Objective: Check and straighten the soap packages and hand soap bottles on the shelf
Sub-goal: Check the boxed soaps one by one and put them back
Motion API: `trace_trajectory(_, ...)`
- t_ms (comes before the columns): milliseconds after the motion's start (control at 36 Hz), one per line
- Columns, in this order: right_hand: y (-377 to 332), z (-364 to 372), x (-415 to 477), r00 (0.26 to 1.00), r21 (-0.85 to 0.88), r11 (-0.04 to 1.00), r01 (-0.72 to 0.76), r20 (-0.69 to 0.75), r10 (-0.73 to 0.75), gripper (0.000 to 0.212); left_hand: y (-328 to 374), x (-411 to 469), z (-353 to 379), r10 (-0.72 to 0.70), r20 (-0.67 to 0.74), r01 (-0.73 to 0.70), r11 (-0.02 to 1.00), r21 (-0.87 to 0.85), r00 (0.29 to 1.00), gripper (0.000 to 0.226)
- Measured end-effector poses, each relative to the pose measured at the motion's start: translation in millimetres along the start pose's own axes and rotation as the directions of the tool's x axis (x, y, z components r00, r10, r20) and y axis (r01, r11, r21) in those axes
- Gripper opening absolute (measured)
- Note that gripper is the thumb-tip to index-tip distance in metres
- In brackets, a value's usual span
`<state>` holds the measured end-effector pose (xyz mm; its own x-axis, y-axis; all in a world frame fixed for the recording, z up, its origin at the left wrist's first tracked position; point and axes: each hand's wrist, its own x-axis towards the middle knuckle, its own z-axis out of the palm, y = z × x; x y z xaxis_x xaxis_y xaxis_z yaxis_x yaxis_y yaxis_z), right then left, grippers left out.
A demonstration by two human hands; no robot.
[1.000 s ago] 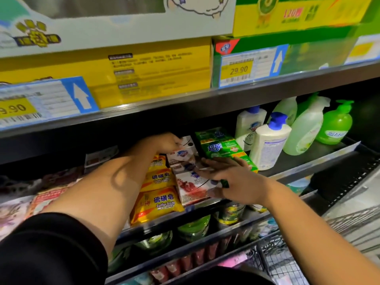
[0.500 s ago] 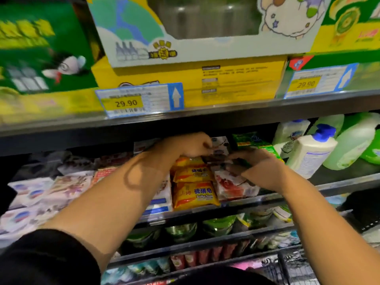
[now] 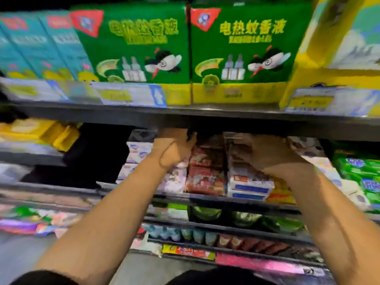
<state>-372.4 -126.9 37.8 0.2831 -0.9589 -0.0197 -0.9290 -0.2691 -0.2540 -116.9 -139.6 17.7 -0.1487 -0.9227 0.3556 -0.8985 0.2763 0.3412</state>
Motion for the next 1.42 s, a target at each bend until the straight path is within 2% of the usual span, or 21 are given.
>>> trace_trajectory(56, -23.4, 4.8, 12.9, 0.998, -0.009, 0.999, 0.036, 0.043, -0.035, 0.055, -33.4, -7.6, -9.4, 0.013, -0.03, -0.012, 0.999, 0.052, 0.999, 0.047)
trace_trajectory(139, -63.1, 16.8, 32.5, 0.995, 0.016, 0.998, 0.065, 0.07, -0.066, 0.057, -93.7, -24.1, -13.5, -0.015, -0.043, 0.021, 0.991, 0.128, 0.999, 0.054)
trace_trajectory(250, -118.0, 32.9, 57.2, 0.986, -0.042, 0.987, 0.152, 0.076, -0.149, 0.047, -143.2, -30.5, -19.0, -0.103, 0.128, 0.065, 0.96, 0.272, 0.986, 0.082)
trace_trajectory(333, -151.1, 47.2, 80.3, 0.977, -0.022, 0.979, 0.204, 0.069, -0.202, 0.048, -155.6, -36.6, -22.7, -0.161, 0.221, 0.097, 0.956, 0.277, 0.962, 0.058)
trace_trajectory(444, -173.5, 67.1, 106.8, 0.968, 0.021, 0.972, 0.233, 0.09, -0.233, 0.051, -170.5, -44.9, -13.5, -0.19, 0.238, 0.144, 0.969, 0.199, 0.953, 0.056)
trace_trajectory(611, -163.5, 84.7, 139.5, 0.972, 0.059, 0.972, 0.228, 0.038, -0.23, 0.057, -173.3, -43.0, -8.5, -0.16, 0.127, 0.136, 0.974, 0.182, 0.979, 0.036)
trace_trajectory(694, -152.3, 86.2, 153.9, 0.962, 0.169, 0.949, 0.264, 0.03, -0.273, 0.053, -174.6, -42.4, -2.9, -0.138, 0.048, 0.129, 0.98, 0.152, 0.989, 0.04)
trace_trajectory(806, -148.0, 89.8, 170.8, 0.948, 0.126, 0.94, 0.317, -0.005, -0.319, 0.044, -175.6, -38.6, 4.5, -0.145, -0.022, 0.146, 0.983, 0.109, 0.989, 0.053)
trace_trajectory(889, -149.2, 91.5, 183.4, 0.94, 0.16, 0.931, 0.329, 0.039, -0.339, 0.049, -176.9, -34.5, 3.9, -0.154, -0.009, 0.154, 0.988, 0.023, 0.988, 0.06)
trace_trajectory(944, -150.1, 90.1, 186.7, 0.93, 0.202, 0.919, 0.338, 0.076, -0.359, 0.04, -174.9, -30.4, 0.5, -0.167, 0.01, 0.167, 0.986, -0.016, 0.986, 0.059)
trace_trajectory(1083, -144.5, 90.0, 195.3, 0.937, 0.354, 0.883, 0.307, 0.051, -0.346, 0.026, -168.3, -20.1, -0.9, -0.168, 0.073, 0.176, 0.977, -0.123, 0.983, 0.055)
trace_trajectory(1250, -150.5, 79.0, 211.5, 0.932, 0.287, 0.905, 0.315, 0.089, -0.352, 0.025, -171.7, -11.9, -3.2, -0.207, 0.136, 0.225, 0.966, -0.13, 0.969, 0.055)
trace_trajectory(1417, -152.2, 78.5, 213.8, 0.925, 0.279, 0.895, 0.348, 0.055, -0.377, 0.025, -184.4, -22.1, -1.8, -0.208, 0.045, 0.213, 0.951, -0.225, 0.977, 0.04)
